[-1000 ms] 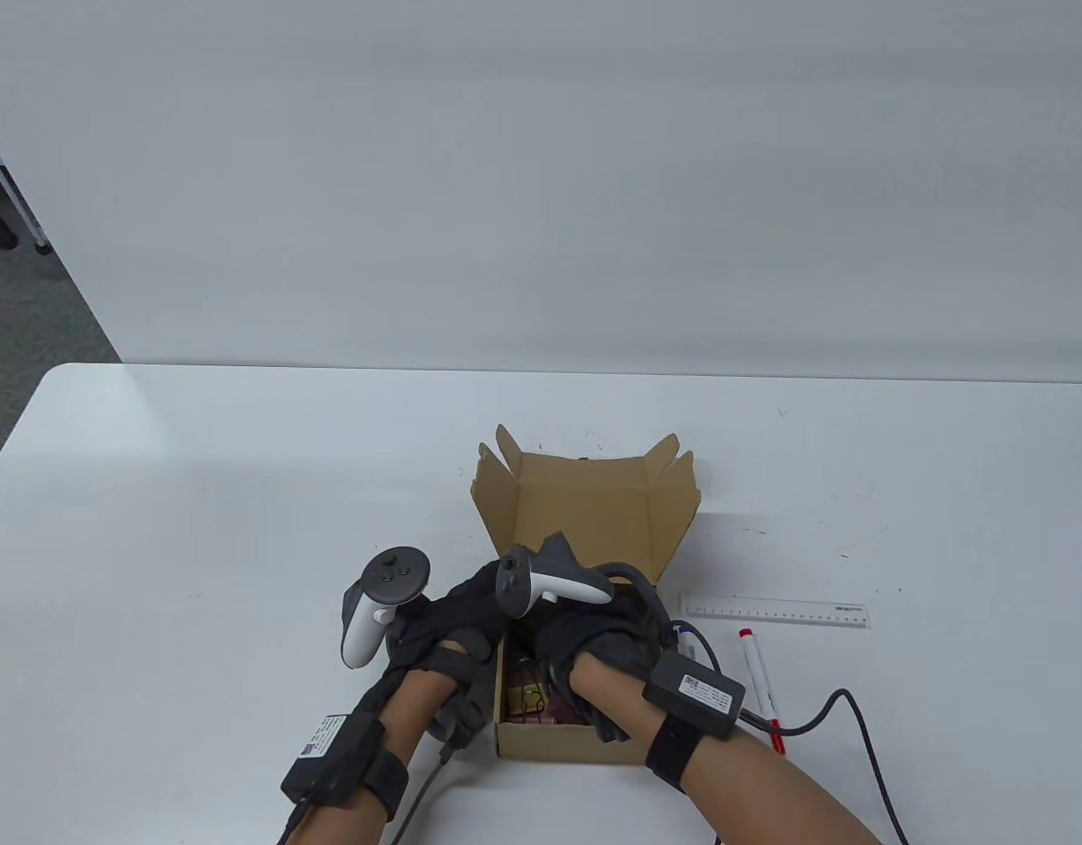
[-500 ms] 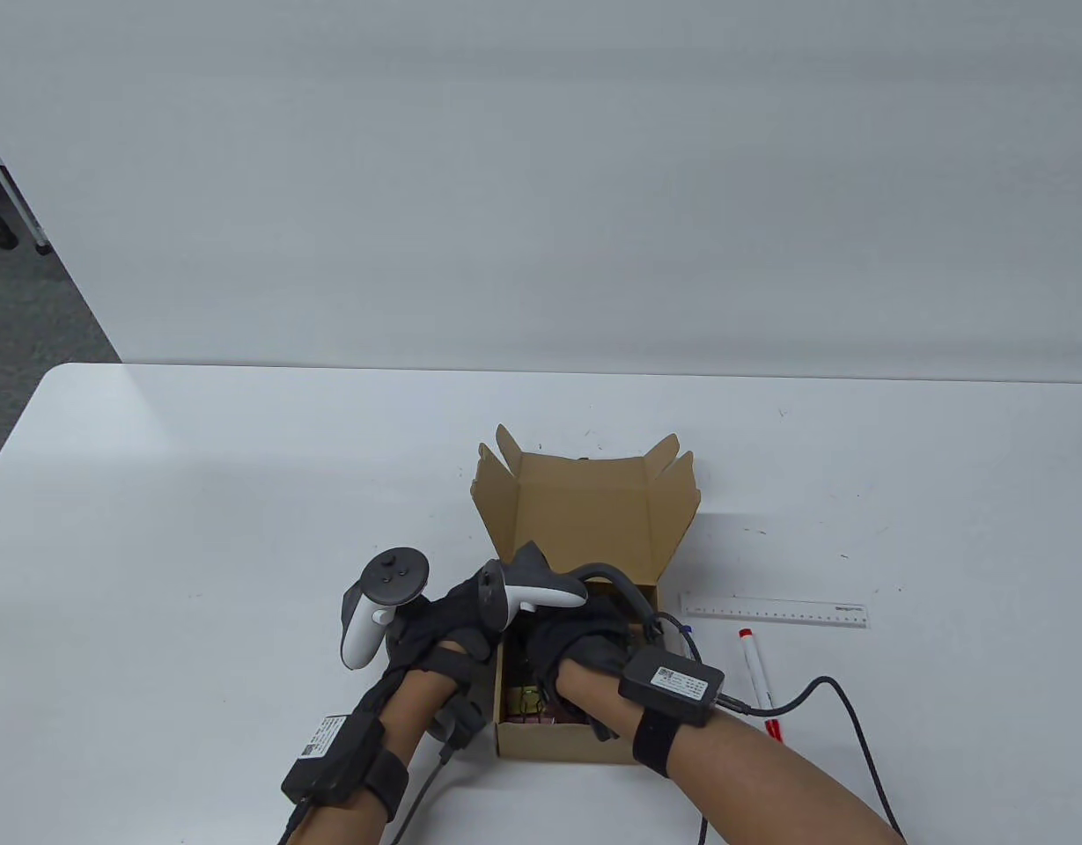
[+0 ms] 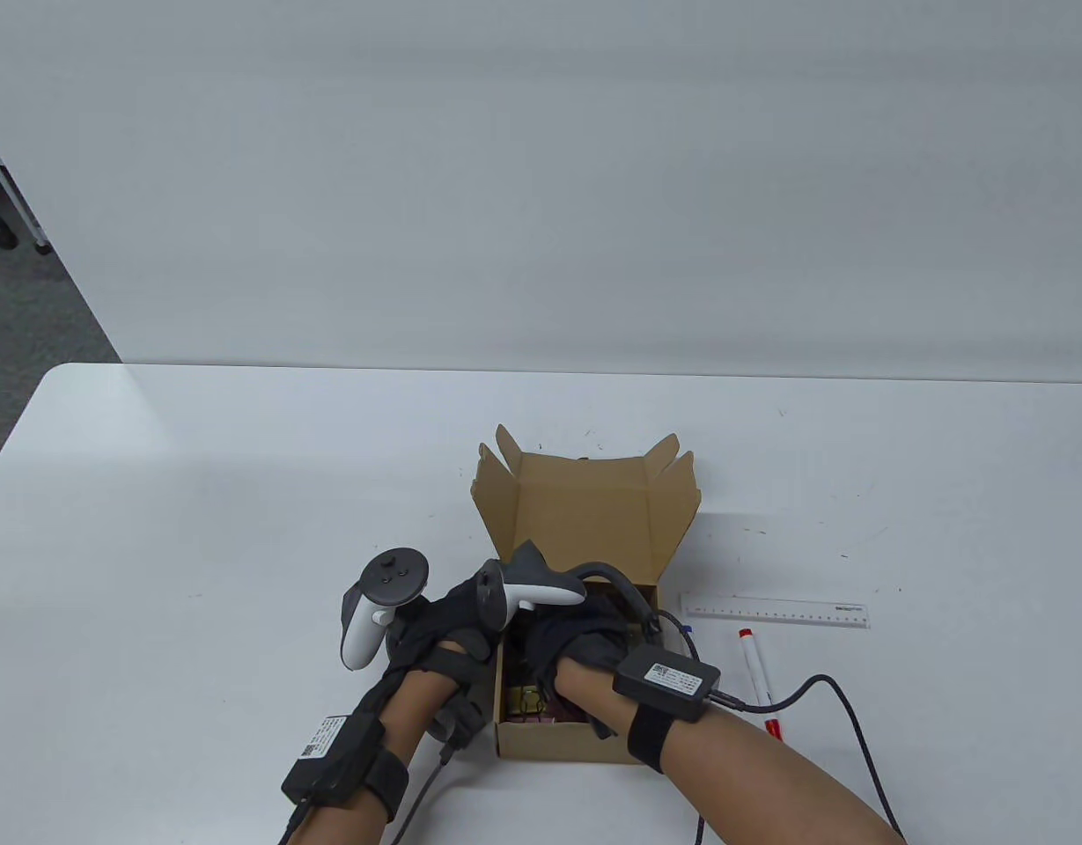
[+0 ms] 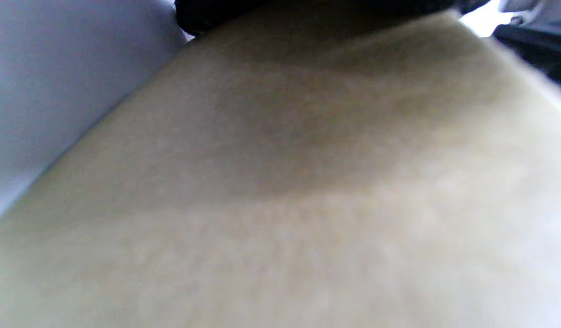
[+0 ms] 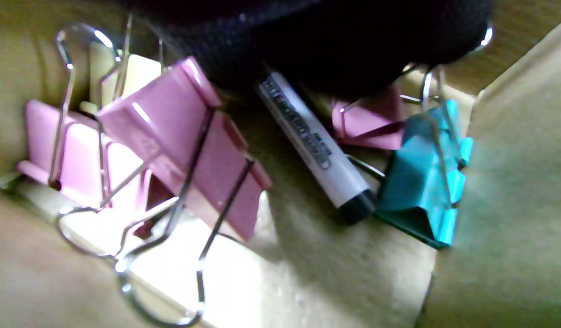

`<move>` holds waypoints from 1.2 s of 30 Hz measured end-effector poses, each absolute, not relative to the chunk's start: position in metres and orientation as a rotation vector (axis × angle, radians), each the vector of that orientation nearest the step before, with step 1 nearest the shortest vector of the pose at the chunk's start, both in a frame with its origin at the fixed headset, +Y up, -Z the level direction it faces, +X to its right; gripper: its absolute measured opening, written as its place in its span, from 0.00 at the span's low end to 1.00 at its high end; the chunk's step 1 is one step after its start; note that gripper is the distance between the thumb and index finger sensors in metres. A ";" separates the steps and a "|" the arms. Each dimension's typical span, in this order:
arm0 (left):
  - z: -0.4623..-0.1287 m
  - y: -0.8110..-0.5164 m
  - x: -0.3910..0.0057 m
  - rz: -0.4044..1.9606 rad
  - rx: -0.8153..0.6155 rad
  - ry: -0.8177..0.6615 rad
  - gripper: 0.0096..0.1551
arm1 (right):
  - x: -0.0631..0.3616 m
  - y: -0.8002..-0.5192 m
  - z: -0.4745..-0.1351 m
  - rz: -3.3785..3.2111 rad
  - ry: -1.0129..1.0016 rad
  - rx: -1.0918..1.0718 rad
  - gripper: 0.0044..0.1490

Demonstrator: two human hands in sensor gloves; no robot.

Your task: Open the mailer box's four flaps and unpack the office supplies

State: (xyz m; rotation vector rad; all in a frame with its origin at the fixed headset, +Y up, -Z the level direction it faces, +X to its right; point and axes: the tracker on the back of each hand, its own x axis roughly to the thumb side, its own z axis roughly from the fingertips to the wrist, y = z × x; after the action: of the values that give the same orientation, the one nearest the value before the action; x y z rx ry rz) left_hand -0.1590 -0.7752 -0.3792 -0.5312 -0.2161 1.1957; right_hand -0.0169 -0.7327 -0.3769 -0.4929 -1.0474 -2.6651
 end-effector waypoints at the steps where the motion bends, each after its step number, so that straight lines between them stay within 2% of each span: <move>1: -0.379 -0.775 -0.159 1.194 -0.532 -0.216 0.41 | -0.017 -0.733 -0.377 -2.667 -1.048 -0.494 0.26; 9: -0.379 -0.775 -0.159 1.192 -0.530 -0.217 0.41 | -0.017 -0.726 -0.375 -2.683 -0.966 -0.471 0.27; 13: -0.379 -0.775 -0.159 1.192 -0.530 -0.217 0.41 | -0.018 -0.713 -0.374 -2.698 -0.878 -0.476 0.26; 22: -0.379 -0.775 -0.159 1.191 -0.530 -0.217 0.41 | -0.008 -0.682 -0.377 -2.782 -0.864 -0.455 0.27; 27: -0.379 -0.775 -0.159 1.192 -0.530 -0.217 0.41 | 0.007 -0.660 -0.374 -2.865 -0.845 -0.482 0.27; 36: -0.379 -0.776 -0.159 1.194 -0.528 -0.215 0.41 | 0.059 -0.625 -0.369 -3.058 -0.808 -0.450 0.27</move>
State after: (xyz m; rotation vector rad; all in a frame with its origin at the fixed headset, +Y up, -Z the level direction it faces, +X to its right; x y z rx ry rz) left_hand -0.1590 -0.7756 -0.3787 -0.5277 -0.2150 1.1945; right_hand 0.0591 -0.6253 -0.3688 -0.4498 -0.8076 -3.0579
